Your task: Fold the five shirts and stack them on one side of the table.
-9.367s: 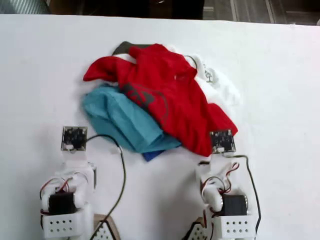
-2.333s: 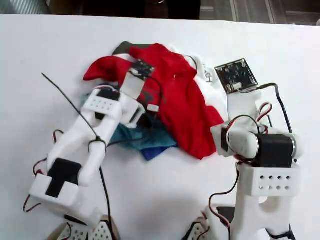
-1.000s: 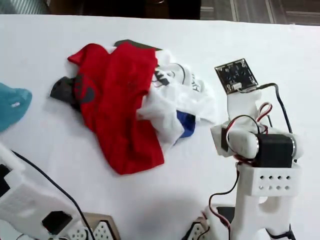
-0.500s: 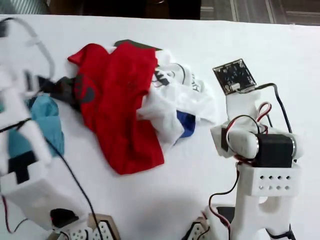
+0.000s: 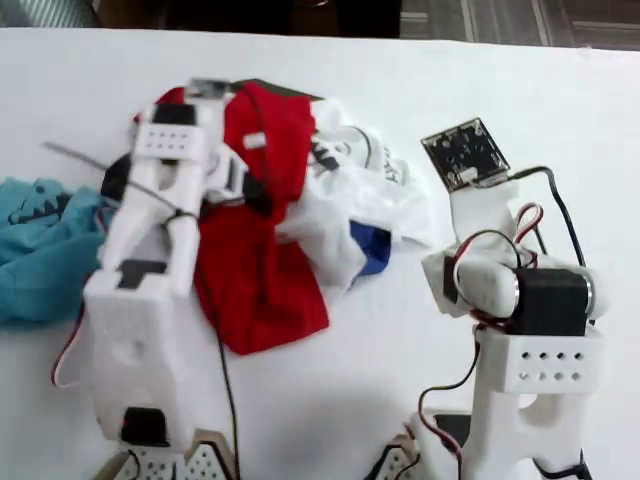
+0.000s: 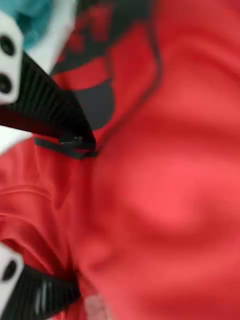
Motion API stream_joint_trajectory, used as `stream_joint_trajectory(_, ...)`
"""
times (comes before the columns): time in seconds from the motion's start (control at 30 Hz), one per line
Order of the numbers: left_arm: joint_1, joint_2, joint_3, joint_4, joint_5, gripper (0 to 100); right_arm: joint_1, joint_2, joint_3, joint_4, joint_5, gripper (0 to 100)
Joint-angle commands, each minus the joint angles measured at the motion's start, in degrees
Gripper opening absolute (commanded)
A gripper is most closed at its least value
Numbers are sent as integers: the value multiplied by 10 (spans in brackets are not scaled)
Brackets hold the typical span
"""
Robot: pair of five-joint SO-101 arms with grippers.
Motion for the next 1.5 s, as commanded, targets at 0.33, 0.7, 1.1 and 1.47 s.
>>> stream_joint_trajectory(0.33, -126, 180, -259, 152, -60, 50, 2, -9, -3, 9, 4, 351)
stream_joint_trajectory(0.7, -384, 47, -299, 153, -171, 26, 2, -9, -4, 0, 4, 351)
stream_joint_trajectory(1.1, -593, -157, -294, 123, -210, 27, 2, -9, -3, -28, 0, 351)
stream_joint_trajectory(1.47, -603, -156, -227, 107, -208, 186, 2, -13, -3, -28, 0, 351)
